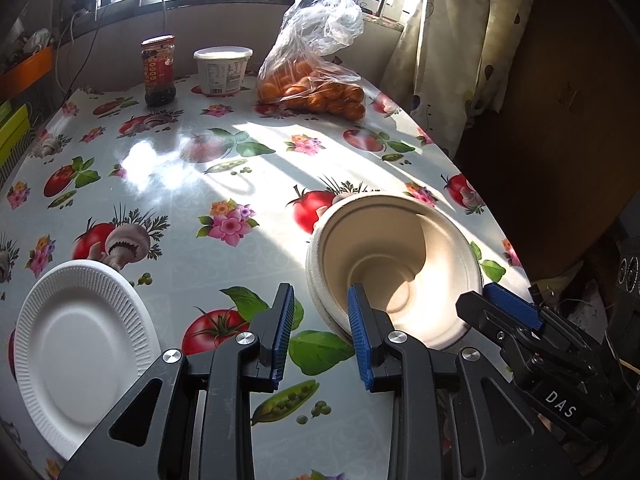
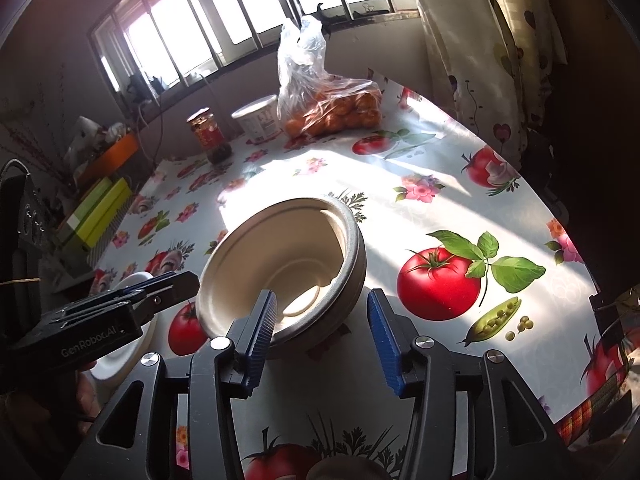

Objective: Organize plates and bowls
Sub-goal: 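Open both grippers and set the nested bowl stack on the table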

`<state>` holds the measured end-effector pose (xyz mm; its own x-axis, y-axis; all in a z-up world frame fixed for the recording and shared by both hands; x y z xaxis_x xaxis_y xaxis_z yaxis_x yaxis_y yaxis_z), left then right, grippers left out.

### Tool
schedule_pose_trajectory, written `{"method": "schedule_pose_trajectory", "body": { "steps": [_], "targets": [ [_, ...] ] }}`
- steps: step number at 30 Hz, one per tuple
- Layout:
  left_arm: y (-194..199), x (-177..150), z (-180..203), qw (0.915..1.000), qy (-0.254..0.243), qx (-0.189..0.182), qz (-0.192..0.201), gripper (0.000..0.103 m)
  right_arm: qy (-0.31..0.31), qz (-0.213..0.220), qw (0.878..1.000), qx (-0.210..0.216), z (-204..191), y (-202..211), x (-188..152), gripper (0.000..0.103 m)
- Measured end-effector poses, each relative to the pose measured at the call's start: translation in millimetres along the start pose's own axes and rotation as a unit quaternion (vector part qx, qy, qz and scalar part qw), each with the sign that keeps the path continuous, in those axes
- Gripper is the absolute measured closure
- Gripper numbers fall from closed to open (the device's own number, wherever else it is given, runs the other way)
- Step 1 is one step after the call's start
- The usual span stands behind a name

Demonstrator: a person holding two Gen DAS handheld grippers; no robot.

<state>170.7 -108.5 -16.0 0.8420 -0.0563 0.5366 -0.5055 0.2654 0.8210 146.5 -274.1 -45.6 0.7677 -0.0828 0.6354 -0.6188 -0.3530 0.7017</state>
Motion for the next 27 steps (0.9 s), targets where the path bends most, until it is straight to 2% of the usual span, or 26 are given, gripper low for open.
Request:
{"method": "schedule_pose_trajectory", "body": {
  "steps": [14,24,27],
  "targets": [
    [20,-20,1,0.9973,-0.038,0.049,0.039,0.074,0.014,0.021,1.0,-0.013,-4,19,-17,0.048],
    [22,-41,2,0.9957,-0.054,0.065,0.037,0.074,0.024,0.03,0.999,-0.029,-4,31,-33,0.041],
    [20,-46,1,0.9962,-0.055,0.06,0.032,0.074,0.026,0.029,0.999,-0.031,-4,31,-38,0.039]
  ]
}}
Point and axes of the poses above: each gripper's, at about its wrist camera, not at the fingertips, and y roughly against the way its jaws point, z to its right, x to its top, the point moved 6 cm from there along -y, roughly the way its jaws point, and after that the axes turned 6 degrees about -z, right-handed, at the moved point
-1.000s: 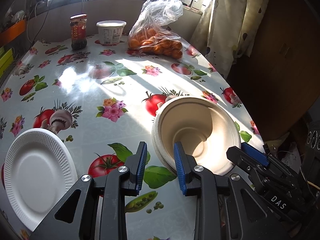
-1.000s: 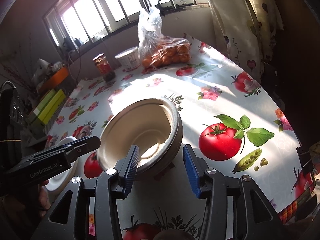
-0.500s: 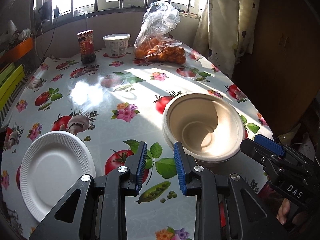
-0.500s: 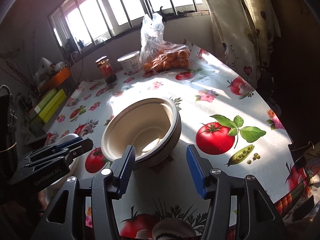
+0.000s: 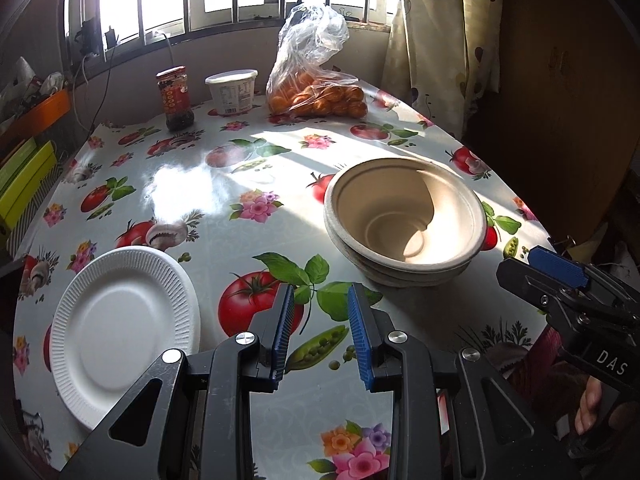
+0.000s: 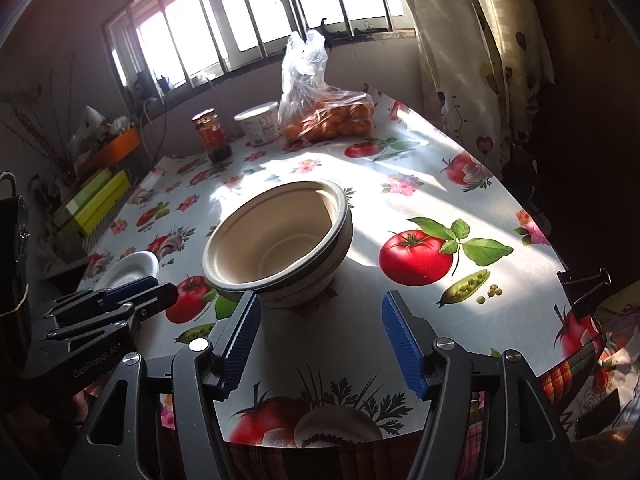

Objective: Organize plates and bowls
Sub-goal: 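Open both grippers and set the nested bowl stack on the table, then close both grippers on the rim of the beige bowl stack and lift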

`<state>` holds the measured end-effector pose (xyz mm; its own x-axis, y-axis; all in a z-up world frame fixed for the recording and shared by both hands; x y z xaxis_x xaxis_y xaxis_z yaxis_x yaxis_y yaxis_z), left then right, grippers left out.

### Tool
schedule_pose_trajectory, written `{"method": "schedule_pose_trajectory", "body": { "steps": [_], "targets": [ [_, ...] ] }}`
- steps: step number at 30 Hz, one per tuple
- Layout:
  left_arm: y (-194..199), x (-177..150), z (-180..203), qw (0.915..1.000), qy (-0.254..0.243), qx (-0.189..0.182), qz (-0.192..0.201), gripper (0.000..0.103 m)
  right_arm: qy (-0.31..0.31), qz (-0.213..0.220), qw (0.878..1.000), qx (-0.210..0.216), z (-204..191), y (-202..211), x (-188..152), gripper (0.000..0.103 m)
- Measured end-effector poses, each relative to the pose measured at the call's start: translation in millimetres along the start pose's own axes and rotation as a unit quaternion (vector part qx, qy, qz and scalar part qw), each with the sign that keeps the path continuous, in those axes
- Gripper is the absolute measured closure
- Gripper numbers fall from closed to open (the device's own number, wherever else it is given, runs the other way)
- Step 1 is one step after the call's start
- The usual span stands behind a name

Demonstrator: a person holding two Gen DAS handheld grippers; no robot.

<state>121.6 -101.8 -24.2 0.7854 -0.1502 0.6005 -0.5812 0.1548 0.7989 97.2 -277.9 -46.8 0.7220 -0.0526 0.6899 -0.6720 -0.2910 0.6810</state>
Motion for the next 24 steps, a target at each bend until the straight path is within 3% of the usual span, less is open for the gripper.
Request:
{"method": "schedule_pose_trajectory", "body": {
  "steps": [8,18,24],
  "targets": [
    [-8,-14,-3,0.9999,0.006,0.0,-0.016,0.074,0.031,-0.003,0.999,-0.035,-4,-4,-14,0.037],
    [-11,-22,-2,0.9996,0.008,-0.007,-0.028,0.074,0.029,-0.023,0.999,-0.013,-11,-13,-23,0.037],
    [-9,-7,-7,0.9992,0.026,-0.024,-0.015,0.074,0.016,-0.01,1.0,-0.006,-4,-10,-10,0.037]
  ]
}}
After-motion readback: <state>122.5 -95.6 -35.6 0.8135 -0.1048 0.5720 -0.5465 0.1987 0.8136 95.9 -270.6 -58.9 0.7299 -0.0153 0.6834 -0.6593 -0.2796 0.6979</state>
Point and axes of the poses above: each gripper's, at about its wrist camera, not at the fingertips, and y roughly against the way its jaws point, z to its right, x to its top, the point moved 6 cm from there along -y, roughly the way its jaws point, and after that the axes turned 6 degrees about -z, right-handed, at the moved point
